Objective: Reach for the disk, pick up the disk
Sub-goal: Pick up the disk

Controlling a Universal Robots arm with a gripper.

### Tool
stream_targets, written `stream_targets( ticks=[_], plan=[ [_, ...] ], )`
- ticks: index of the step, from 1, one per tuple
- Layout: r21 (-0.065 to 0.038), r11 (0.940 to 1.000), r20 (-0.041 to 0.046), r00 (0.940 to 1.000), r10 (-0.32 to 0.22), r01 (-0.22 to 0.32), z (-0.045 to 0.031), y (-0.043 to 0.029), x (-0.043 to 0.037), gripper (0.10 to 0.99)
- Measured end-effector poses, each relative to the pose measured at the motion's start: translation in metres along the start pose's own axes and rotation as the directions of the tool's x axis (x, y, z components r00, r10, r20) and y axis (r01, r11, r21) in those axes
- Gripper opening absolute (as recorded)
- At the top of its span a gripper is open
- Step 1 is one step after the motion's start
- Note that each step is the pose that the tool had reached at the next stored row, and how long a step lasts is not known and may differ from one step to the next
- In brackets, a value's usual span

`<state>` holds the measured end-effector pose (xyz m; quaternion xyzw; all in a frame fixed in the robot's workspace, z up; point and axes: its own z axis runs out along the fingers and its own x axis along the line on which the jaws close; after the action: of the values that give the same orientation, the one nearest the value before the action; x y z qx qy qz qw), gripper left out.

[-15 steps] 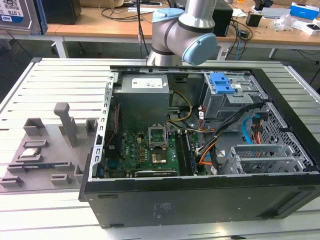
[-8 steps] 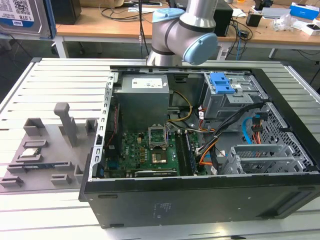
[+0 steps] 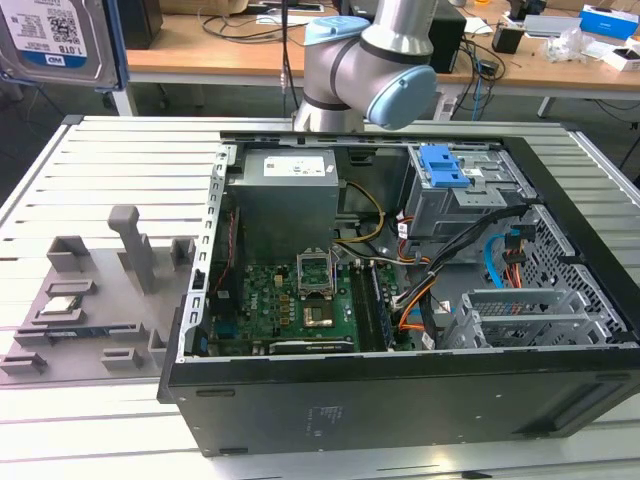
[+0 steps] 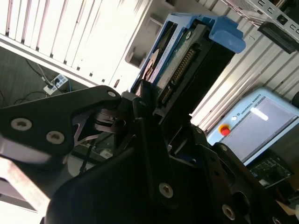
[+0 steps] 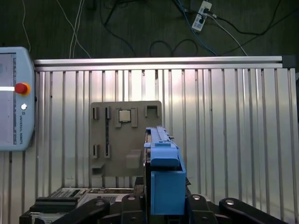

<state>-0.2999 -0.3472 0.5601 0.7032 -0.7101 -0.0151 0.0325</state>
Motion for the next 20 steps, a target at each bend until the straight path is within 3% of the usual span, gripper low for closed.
stream_targets(
  ticks=[4,6,8,15,20],
  plan=[
    [0.000,1.0000,-0.0026,1.0000,0.000,0.000,0.0047,-0.0053,-0.0001,0.361],
    [0.000,1.0000,-0.0034,1.0000,0.000,0.000,0.0072,-0.0155,-0.0005,0.361],
    [0.000,1.0000,-0.0038,1.0000,0.000,0.000,0.0081,-0.0206,-0.0006,0.361],
    [0.000,1.0000,-0.0053,1.0000,0.000,0.000,0.0090,-0.0485,-0.0016,0.361],
    [0.000,1.0000,-0.0060,1.0000,0.000,0.000,0.0080,-0.0769,-0.0021,0.361]
  ],
)
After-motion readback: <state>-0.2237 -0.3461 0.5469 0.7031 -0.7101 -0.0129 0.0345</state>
